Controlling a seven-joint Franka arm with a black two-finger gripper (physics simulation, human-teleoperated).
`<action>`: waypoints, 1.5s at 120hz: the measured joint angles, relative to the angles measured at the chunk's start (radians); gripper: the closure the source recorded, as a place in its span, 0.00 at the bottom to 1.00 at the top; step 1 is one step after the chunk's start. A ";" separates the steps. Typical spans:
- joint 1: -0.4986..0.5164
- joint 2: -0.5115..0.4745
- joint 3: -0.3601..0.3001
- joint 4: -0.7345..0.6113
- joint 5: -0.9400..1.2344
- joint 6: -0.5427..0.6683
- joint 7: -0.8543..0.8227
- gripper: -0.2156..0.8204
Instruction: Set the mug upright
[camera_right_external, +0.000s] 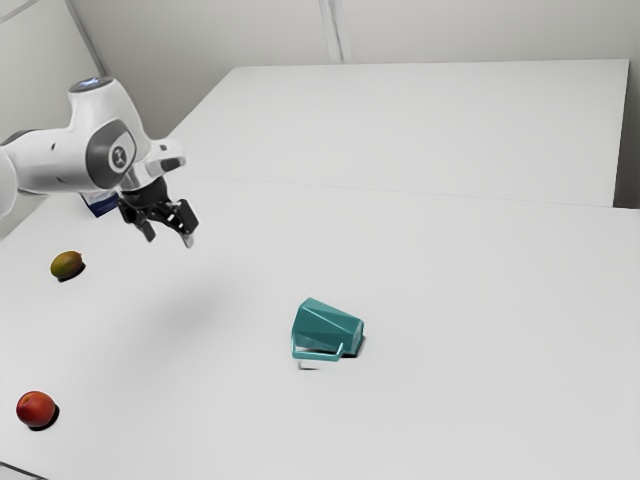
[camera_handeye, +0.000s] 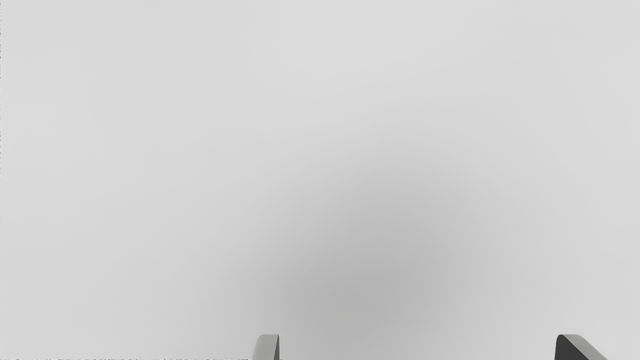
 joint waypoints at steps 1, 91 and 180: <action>0.001 0.000 0.000 -0.001 0.000 0.000 -0.001 0.21; 0.081 0.020 -0.090 -0.261 -0.832 -0.095 -0.052 0.21; 0.044 0.027 -0.229 -0.308 -1.055 -0.008 -0.097 0.21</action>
